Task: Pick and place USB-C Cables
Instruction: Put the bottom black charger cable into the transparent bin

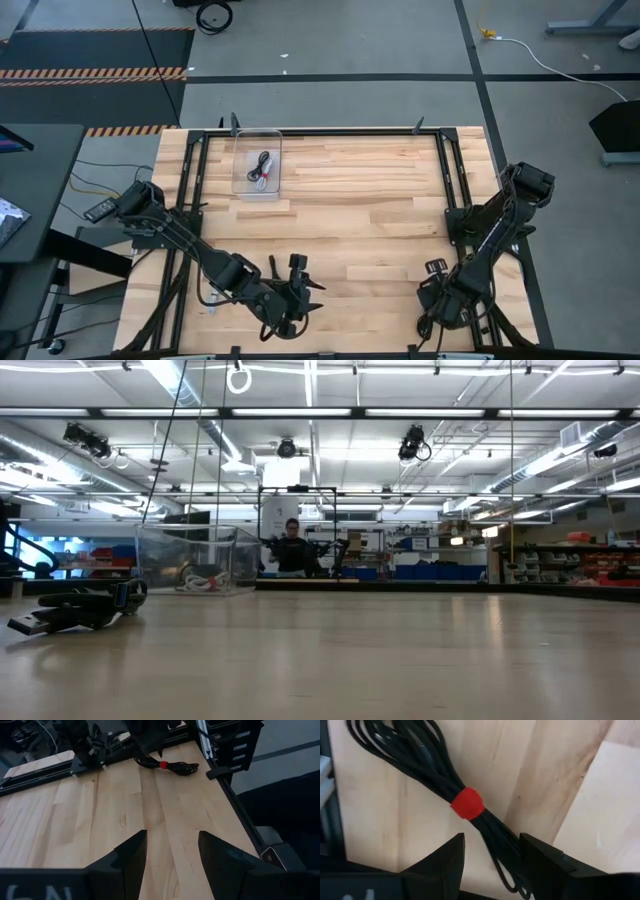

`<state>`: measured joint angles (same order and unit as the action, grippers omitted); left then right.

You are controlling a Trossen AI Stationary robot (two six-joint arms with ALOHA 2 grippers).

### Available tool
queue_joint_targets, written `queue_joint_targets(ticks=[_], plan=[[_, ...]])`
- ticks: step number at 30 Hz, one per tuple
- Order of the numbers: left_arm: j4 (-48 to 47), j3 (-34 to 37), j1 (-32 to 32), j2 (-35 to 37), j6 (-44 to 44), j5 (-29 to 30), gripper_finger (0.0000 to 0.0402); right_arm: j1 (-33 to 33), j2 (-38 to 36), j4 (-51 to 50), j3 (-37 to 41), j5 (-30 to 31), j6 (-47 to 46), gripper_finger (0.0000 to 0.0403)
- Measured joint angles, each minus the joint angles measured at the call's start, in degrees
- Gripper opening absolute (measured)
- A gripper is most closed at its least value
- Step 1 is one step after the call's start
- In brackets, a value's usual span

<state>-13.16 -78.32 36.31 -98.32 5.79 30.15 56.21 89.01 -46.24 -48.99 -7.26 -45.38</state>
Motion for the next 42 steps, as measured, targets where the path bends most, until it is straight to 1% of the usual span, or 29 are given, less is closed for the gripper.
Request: queue_joint_targets(ticks=[5, 8, 10, 12, 16, 17, 18, 22, 25, 28, 31, 35, 38, 40, 42], plan=[[0.0, 0.0, 0.0, 0.0, 0.0, 0.0, 0.0185, 0.0, 0.0, 2.1, 3.3, 0.0, -2.8, 0.0188], [-0.1, 0.0, 0.0, 0.0, 0.1, 0.0, 0.0185, 0.0, 0.0, 2.1, 4.7, -0.6, -4.2, 0.017], [-0.4, 0.0, 0.0, 0.0, 0.1, 0.0, 0.0185, 0.0, 0.0, 2.1, 5.3, -1.0, -4.8, 0.0148], [-0.5, 0.0, 0.0, 0.0, 0.4, 0.0, 0.0185, -0.1, 0.0, 2.1, 5.6, -1.0, -5.7, 0.0116], [-0.6, 0.0, 0.0, 0.0, 1.1, 0.0, 0.0184, -1.0, 0.0, 2.3, 4.8, 0.3, -5.9, 0.0035], [-0.6, 0.0, 0.0, 0.0, 1.1, 0.0, 0.0183, -1.4, 0.0, 2.4, 4.2, 0.9, -5.6, 0.0027], [-0.6, 0.0, 0.0, 0.0, 1.1, 0.0, 0.0182, -1.6, 0.0, 2.5, 3.5, 1.8, -5.2, 0.0027], [-0.9, 0.0, -0.1, 0.0, 1.0, 0.0, 0.0177, -3.6, 0.0, 2.5, 0.4, 6.6, -2.8, 0.0034], [-1.2, 0.0, -0.1, 0.0, 1.0, 0.4, 0.0176, -5.7, 0.0, 2.5, -2.6, 9.9, 1.5, 0.0037], [-2.9, 0.0, -0.1, 0.0, 0.9, 1.2, 0.0176, -8.4, 0.0, 2.2, -5.6, 14.3, 6.2, 0.003], [-4.8, 0.0, 0.2, 0.0, -1.1, 2.8, 0.0176, -11.4, 0.0, 1.1, -9.1, 20.8, 11.2, 0.0029], [-5.7, 0.0, 0.6, 0.0, -3.4, 3.7, 0.0176, -15.1, 0.0, 0.1, -14.6, 32.7, 18.2, 0.0029], [-5.6, 0.0, 0.4, 0.0, -3.4, 3.7, 0.0176, -16.8, 0.0, 1.3, -18.8, 40.1, 24.1, 0.0029], [-5.6, 0.0, 0.0, 0.0, -3.2, 3.7, 0.0176, -17.6, 0.0, 3.1, -20.9, 42.5, 27.9, 0.0029], [-5.6, 0.0, -0.6, 0.0, -3.2, 4.7, 0.0176, -18.6, 0.0, 3.7, -22.3, 42.2, 30.3, 0.0029]])
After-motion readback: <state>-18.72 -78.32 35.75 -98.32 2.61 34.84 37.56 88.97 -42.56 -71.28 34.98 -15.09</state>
